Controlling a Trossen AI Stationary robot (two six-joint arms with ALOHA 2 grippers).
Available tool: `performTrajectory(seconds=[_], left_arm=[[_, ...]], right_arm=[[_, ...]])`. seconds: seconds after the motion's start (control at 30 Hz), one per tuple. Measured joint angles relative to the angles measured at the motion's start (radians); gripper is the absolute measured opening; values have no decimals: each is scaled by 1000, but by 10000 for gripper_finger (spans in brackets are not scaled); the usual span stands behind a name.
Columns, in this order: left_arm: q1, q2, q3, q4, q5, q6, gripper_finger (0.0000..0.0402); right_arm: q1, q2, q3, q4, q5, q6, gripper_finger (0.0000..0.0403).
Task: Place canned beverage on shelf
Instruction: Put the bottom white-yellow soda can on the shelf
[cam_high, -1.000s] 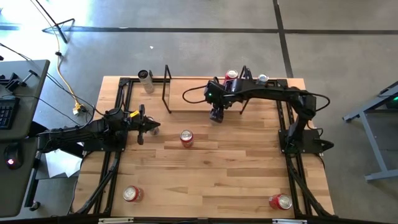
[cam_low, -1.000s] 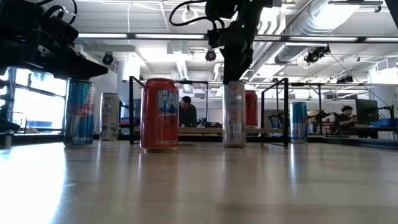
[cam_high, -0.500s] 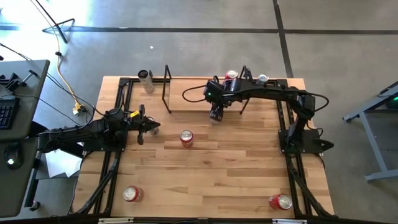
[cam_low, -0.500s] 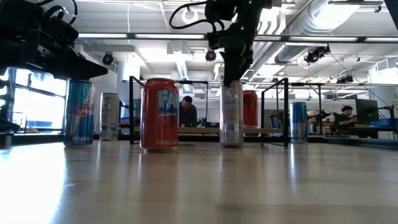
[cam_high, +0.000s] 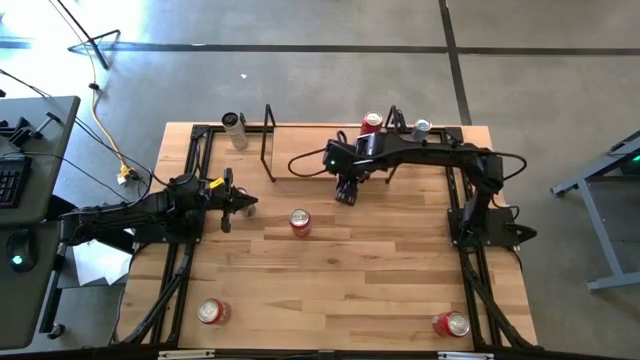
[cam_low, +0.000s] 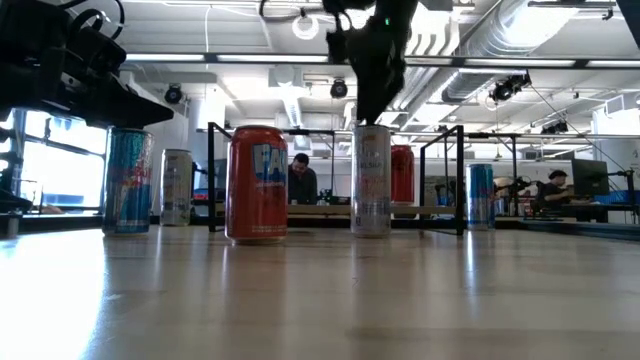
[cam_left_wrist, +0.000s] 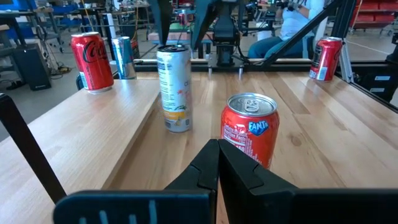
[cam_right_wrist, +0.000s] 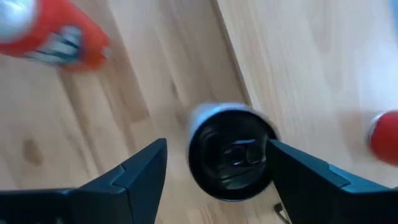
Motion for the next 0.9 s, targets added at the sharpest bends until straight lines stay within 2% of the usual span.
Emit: performTrajectory(seconds=[0.2,0.53,0.8,0.9], left_arm=[[0,0,0,0,0,0,0],[0,0,0,2,0,0,0],[0,0,0,4,1,0,0],[-1,0,0,0,2,-4,0]], right_arm=[[1,-4,69,-63,13,-33,259],[-21,4,73,-123,62,-71,288],[-38,46,73,-120,-37,-21,287],[-55,61,73,-116,-30,-23,287]])
